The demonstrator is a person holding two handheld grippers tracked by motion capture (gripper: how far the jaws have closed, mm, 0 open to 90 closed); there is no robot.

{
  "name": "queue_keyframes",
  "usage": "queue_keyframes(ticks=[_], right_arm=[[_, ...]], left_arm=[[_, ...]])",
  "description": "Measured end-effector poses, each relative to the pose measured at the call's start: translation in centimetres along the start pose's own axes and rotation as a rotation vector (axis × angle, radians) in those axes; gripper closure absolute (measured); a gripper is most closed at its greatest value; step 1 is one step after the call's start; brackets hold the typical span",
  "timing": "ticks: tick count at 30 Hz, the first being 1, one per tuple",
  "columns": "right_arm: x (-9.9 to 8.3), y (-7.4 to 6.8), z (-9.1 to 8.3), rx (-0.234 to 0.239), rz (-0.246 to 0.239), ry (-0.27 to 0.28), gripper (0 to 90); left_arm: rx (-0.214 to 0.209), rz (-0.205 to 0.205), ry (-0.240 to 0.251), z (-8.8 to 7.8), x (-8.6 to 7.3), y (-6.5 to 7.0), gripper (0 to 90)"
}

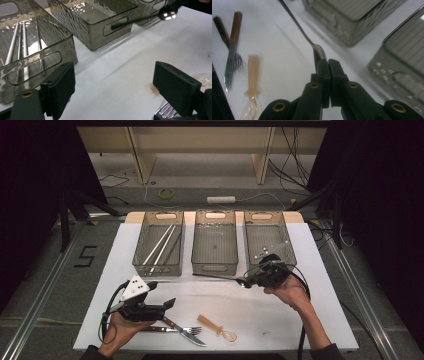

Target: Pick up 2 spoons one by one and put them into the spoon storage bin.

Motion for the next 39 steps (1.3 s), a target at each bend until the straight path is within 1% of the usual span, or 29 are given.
queue_keyframes(ticks=[4, 7, 11, 20, 27, 30, 36, 39], right_arm=[[1.8, 0.8, -0.5, -0.025, 0.028, 0.053, 89.4], [3.3, 1.2, -0.6, -0.056, 0.043, 0.074, 89.3], [4.9, 2.2, -0.3, -0.099, 0.074, 0.105, 89.3], [7.2, 4.1, 1.0, -0.199, 0.169, 0.113, 89.3], [7.8, 5.2, 2.2, -0.249, 0.231, 0.092, 89.3], [7.9, 5.4, 2.8, -0.248, 0.256, 0.094, 89.3], [8.3, 4.8, 3.6, -0.242, 0.260, 0.088, 89.3], [8.5, 4.6, 4.0, -0.247, 0.263, 0.080, 89.2]], left_arm=[[0.002, 0.000, 0.002, 0.0, 0.0, 0.0, 17.6], [0.001, -0.001, 0.003, 0.0, 0.0, -0.1, 17.7], [0.002, 0.000, 0.005, -0.1, 0.0, 0.0, 17.7], [0.001, 0.001, 0.005, -0.1, 0.0, -0.1, 17.7], [-0.001, 0.002, 0.005, -0.1, 0.0, 0.0, 17.7], [-0.002, 0.002, 0.004, -0.1, 0.0, 0.0, 17.7], [-0.001, 0.003, 0.006, -0.1, 0.0, 0.0, 17.7], [-0.001, 0.004, 0.006, -0.1, 0.0, 0.0, 17.7]])
Point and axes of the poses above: each handheld gripper's, and its own axes: z roughly forward along the jaws, x roughly out of its top, y roughly to its right, the point moved 2 cm from there along z, roughly forward along the jaws, and after that the axes turned 3 degrees about -x, right-handed, at the moved point
